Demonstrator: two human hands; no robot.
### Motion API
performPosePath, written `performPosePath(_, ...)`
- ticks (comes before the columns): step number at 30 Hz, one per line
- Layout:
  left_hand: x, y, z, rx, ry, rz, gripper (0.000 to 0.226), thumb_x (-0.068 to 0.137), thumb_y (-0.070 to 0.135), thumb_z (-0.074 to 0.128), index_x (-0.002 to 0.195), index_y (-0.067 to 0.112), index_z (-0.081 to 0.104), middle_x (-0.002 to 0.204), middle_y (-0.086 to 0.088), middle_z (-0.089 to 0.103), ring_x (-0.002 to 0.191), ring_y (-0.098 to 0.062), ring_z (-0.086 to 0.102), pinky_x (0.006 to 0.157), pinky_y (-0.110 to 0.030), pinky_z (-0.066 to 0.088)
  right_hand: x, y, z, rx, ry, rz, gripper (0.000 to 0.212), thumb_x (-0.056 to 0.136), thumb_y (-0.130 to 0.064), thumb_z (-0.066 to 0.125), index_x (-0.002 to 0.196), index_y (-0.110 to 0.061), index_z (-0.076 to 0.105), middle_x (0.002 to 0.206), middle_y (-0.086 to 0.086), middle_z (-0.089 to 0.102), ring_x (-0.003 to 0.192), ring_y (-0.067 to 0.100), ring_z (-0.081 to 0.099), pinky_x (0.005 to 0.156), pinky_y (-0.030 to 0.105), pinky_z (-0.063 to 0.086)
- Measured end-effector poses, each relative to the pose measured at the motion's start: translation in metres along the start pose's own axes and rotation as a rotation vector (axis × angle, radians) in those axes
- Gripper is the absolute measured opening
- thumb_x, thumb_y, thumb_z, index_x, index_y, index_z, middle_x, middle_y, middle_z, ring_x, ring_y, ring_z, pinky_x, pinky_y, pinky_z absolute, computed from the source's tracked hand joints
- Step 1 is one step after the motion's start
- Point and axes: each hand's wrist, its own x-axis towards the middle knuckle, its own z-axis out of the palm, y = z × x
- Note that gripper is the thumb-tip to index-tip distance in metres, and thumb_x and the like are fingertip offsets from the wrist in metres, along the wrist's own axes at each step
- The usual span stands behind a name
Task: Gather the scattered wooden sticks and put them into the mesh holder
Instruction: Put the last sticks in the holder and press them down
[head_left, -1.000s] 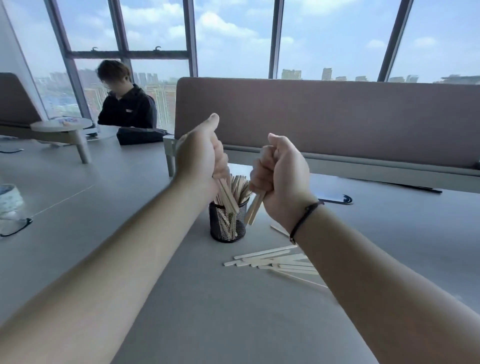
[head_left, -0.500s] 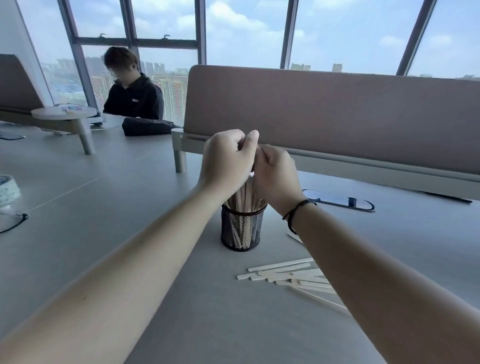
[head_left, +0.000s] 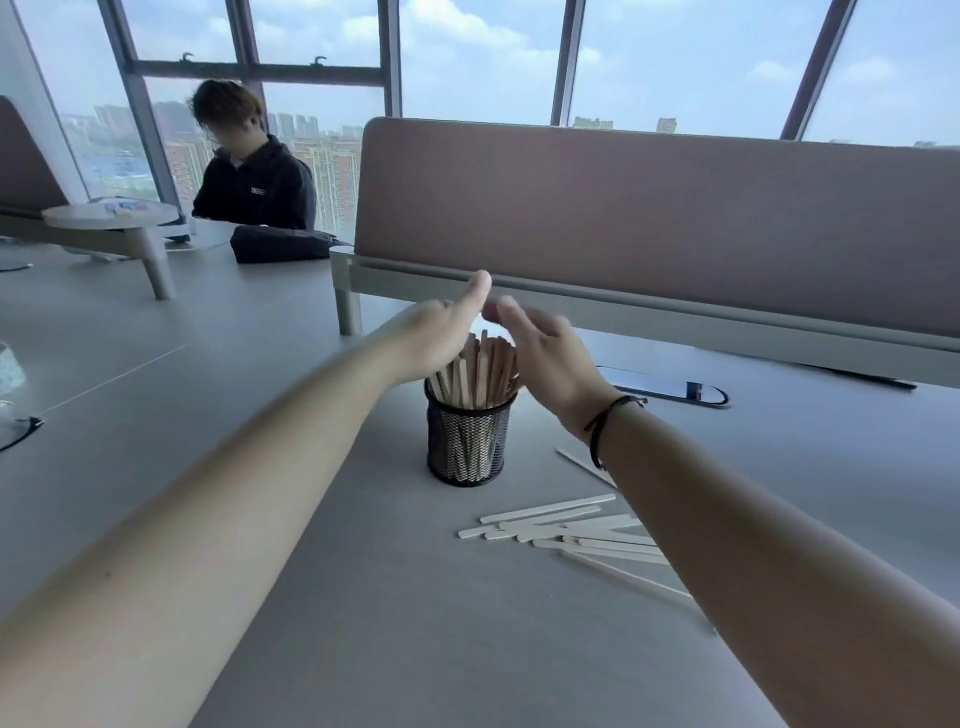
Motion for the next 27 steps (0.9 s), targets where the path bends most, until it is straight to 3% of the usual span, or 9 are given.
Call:
performPosePath(3,-0.004,-0.002,0.003,0.031,0.06,0.043,0.106,0.076,0.09,-0.003,0.157,0.028,0.023,0.166,0.003,0.019,0.154,-0.02,0.006,0.123,-0.049,0.003,-0.001,0.012,-0.027,0.253,0.274,0.156,0.045,0.104,-0.038,0.038,0.11,-0.008,0.071,0.111,0.006,0.073,0.106,0.017,0.065,0.089,0.029,0.048)
performPosePath(5,-0.017,0.005,0.014,0.128,0.157,0.074,0.108,0.077,0.089,-0.001,0.159,0.021,0.011,0.168,0.005,0.004,0.153,-0.016,-0.009,0.121,-0.047,-0.009,-0.005,0.035,-0.046,0.042,0.147,0.292,0.039,0.103,-0.032,0.042,0.113,-0.006,0.07,0.115,0.012,0.071,0.111,0.026,0.063,0.097,0.036,0.048)
performPosePath(9,-0.064,0.034,0.045,0.272,0.47,0.544,0.088,0.093,0.072,0.017,0.154,0.009,0.029,0.165,-0.008,0.021,0.153,-0.024,0.01,0.123,-0.049,0.003,-0.044,0.075,-0.06,-0.468,-0.355,0.414,0.032,0.1,-0.015,0.045,0.12,0.002,0.064,0.127,0.017,0.065,0.113,0.03,0.062,0.095,0.032,0.047)
performPosePath(12,-0.088,0.036,0.089,0.31,0.183,0.854,0.081,0.094,0.068,0.034,0.152,0.012,0.035,0.163,-0.004,0.028,0.149,-0.019,0.025,0.122,-0.042,0.015,-0.075,0.077,-0.069,-0.411,-0.431,0.308,0.018,0.096,-0.007,0.055,0.103,-0.013,0.07,0.101,0.007,0.067,0.092,0.019,0.059,0.075,0.019,0.039)
performPosePath(15,-0.093,0.02,0.126,0.542,-0.259,0.659,0.112,0.079,0.086,0.038,0.159,0.022,-0.006,0.167,0.001,-0.013,0.153,-0.014,-0.007,0.124,-0.041,-0.001,-0.09,0.079,-0.081,-0.281,-0.432,0.344,0.024,0.091,0.006,0.054,0.102,-0.006,0.071,0.097,0.01,0.071,0.087,0.02,0.067,0.067,0.022,0.038)
performPosePath(17,-0.089,0.006,0.137,0.616,-0.385,0.499,0.128,0.066,0.096,0.04,0.153,0.027,-0.025,0.162,0.0,-0.03,0.15,-0.017,-0.021,0.123,-0.044,-0.009,-0.101,0.077,-0.093,-0.108,-0.228,0.28,0.027,0.094,0.006,0.054,0.111,-0.006,0.071,0.103,0.006,0.072,0.086,0.007,0.066,0.075,0.015,0.046)
performPosePath(20,-0.083,-0.005,0.142,0.61,-0.395,0.425,0.137,0.057,0.101,0.041,0.153,0.029,-0.024,0.164,0.001,-0.024,0.151,-0.017,-0.019,0.123,-0.045,-0.006,-0.122,0.084,-0.131,-0.108,-0.031,0.232,0.025,0.096,0.002,0.057,0.11,-0.011,0.073,0.111,-0.001,0.071,0.101,0.009,0.065,0.095,0.016,0.048)
performPosePath(23,-0.079,-0.006,0.146,0.568,-0.409,0.39,0.137,0.052,0.104,0.038,0.155,0.033,-0.017,0.167,0.005,-0.014,0.152,-0.011,-0.013,0.124,-0.043,-0.002,-0.155,0.088,-0.167,-0.24,-0.147,0.297,0.025,0.096,-0.01,0.061,0.12,-0.012,0.069,0.118,-0.003,0.069,0.094,0.0,0.065,0.083,0.005,0.043)
performPosePath(27,-0.076,0.009,0.155,0.54,-0.403,0.367,0.131,0.056,0.099,0.043,0.158,0.033,-0.006,0.167,0.009,0.0,0.153,-0.011,0.001,0.124,-0.038,0.004,-0.205,0.094,-0.189,-0.428,-0.23,0.399,0.046,0.09,-0.051,0.062,0.132,-0.032,0.058,0.11,-0.016,0.064,0.098,0.003,0.06,0.084,0.016,0.044)
